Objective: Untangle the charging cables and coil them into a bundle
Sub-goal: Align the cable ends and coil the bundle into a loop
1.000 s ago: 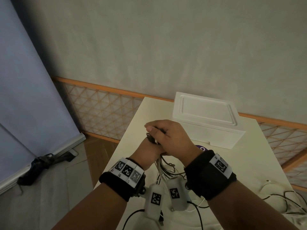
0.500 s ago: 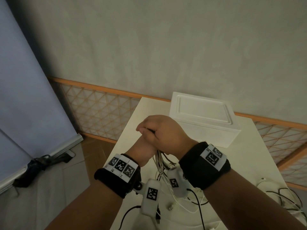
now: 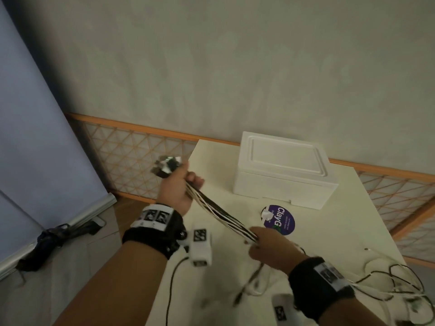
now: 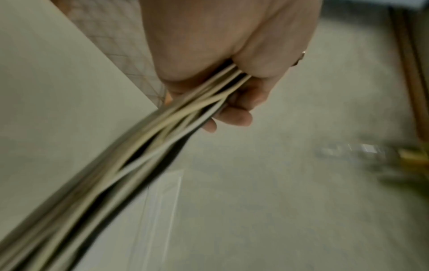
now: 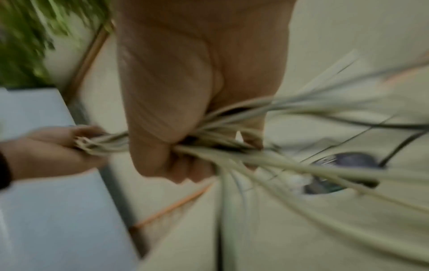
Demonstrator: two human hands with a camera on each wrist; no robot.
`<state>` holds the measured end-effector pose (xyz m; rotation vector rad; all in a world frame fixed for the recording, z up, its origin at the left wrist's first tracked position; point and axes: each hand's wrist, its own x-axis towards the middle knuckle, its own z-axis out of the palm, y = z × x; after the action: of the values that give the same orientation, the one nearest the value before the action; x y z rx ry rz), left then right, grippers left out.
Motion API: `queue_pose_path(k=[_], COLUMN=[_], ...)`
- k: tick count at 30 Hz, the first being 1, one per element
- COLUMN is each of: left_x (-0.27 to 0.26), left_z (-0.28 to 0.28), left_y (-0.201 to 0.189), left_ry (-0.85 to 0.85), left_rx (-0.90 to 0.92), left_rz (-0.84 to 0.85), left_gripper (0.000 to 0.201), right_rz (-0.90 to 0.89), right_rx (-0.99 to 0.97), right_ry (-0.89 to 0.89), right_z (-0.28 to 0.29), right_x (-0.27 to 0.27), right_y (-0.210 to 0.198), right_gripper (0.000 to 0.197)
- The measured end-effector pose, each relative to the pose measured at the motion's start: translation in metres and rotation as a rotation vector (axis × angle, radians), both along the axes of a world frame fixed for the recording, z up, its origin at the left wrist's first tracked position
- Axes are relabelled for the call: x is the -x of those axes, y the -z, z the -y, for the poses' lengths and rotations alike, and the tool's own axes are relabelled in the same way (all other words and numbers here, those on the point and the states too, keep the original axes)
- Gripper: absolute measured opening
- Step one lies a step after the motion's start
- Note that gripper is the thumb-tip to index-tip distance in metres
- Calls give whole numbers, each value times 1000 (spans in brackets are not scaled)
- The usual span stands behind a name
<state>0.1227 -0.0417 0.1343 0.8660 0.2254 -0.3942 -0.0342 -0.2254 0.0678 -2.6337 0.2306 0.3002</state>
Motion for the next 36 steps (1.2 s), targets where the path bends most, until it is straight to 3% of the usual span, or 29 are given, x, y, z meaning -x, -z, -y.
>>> queue_pose_path(k=[3, 6, 7, 9, 11, 12, 14, 16, 18, 22, 24, 26, 27, 30, 31, 36], left_x=[-30, -28, -22, -11, 1, 7, 20, 36, 45, 48, 52, 56, 56, 59, 62, 64], left_z=[-29, -30, -23, -5, 12, 19, 34, 45, 47, 36, 31, 29, 28, 27, 27, 30], left_y=[2, 13, 17, 24, 29, 31, 33, 31, 29, 29, 30, 33, 35, 46, 47, 44], left_ry=[-119, -77, -56, -22, 15, 38, 114, 184, 258, 330, 341, 353, 364, 449, 479, 398], left_rx=[62, 83, 100, 149, 172, 164, 128, 114, 108, 82, 48, 89, 120, 146, 137, 89], left_rz=[-106, -105, -99, -97, -94, -88, -54, -30, -39, -9, 66, 121, 147, 189, 176, 184], left_gripper=[36, 41, 42, 42, 40, 36, 29, 29, 31, 42, 35, 15, 17, 64, 65, 24], right_rz=[-108, -152, -190, -316, -246, -86, 273, 451, 464, 480, 497, 542, 569, 578, 549, 427], right_rx=[272, 523, 549, 478, 266, 133, -61, -99, -119, -83, -114, -152, -162, -197, -221, -262], right_ry=[220, 285, 274, 249, 211, 189, 113, -20, -124, -143, -162, -193, -202, -161, -126, -133], right_z=[61, 104, 110, 110, 93, 78, 36, -9, -42, -55, -55, -58, -59, -59, -58, -50], right_x=[47, 70, 71, 59, 38, 26, 3, -18, -33, -48, -50, -49, -48, -46, -45, -38], right_y=[25, 21, 16, 7, -8, -16, -36, -53, -59, -44, -39, -40, -42, -44, -44, -45], right_gripper=[27, 30, 37, 78, 105, 102, 75, 54, 43, 26, 28, 37, 37, 28, 26, 27])
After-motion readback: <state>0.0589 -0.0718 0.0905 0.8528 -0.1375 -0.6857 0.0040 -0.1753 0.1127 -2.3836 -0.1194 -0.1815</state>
